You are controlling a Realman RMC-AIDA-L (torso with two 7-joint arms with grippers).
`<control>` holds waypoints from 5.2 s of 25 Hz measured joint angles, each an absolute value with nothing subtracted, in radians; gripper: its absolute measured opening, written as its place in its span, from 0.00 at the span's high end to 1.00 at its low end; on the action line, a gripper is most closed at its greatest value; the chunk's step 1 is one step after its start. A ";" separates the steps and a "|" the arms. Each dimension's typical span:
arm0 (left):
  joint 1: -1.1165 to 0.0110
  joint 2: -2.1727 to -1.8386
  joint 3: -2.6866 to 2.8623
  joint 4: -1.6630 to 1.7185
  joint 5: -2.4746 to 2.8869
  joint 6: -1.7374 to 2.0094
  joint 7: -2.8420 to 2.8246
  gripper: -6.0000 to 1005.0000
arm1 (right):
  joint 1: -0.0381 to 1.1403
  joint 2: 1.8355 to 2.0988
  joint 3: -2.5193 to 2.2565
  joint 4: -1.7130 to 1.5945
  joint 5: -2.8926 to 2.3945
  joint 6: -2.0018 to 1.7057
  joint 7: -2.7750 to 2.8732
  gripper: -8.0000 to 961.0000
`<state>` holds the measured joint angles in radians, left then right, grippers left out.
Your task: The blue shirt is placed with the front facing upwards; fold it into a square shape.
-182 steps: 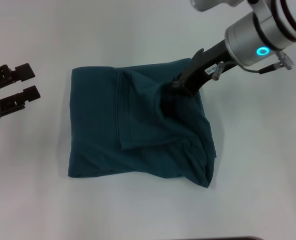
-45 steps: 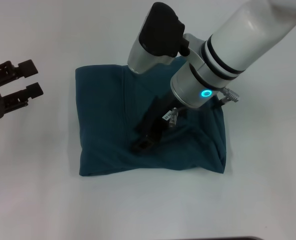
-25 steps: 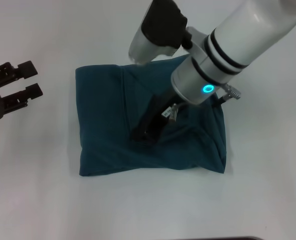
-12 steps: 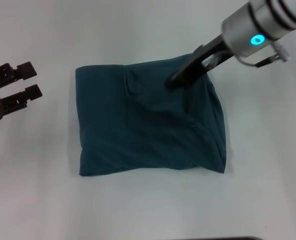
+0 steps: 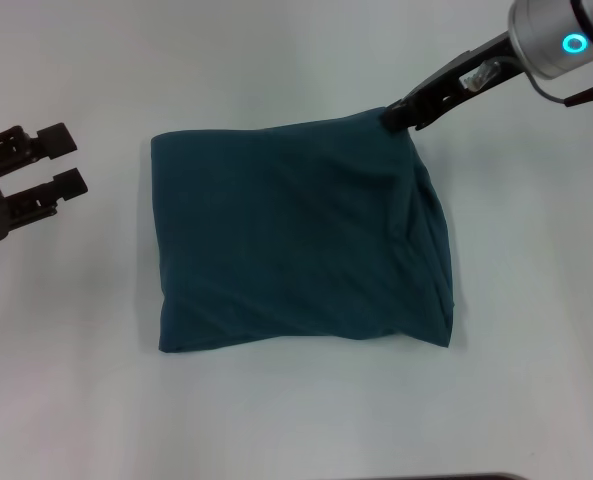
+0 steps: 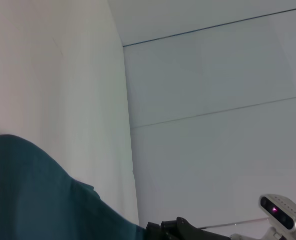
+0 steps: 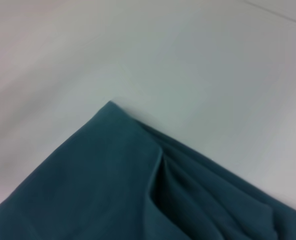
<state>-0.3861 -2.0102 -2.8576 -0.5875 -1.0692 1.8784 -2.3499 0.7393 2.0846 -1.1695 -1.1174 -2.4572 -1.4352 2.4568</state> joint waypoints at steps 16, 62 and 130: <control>-0.385 -2.013 -2.855 -0.588 -1.069 1.877 -2.354 0.27 | 0.741 2.089 -1.152 -1.097 -2.549 -1.336 2.536 0.96; -0.383 -2.017 -2.850 -0.574 -1.067 1.878 -2.349 0.27 | 0.814 2.081 -1.156 -0.867 -2.601 -1.085 2.595 0.95; -0.387 -2.004 -2.828 -0.599 -1.144 1.950 -2.077 0.27 | 0.691 1.996 -0.768 -0.871 -1.965 -1.662 2.099 0.19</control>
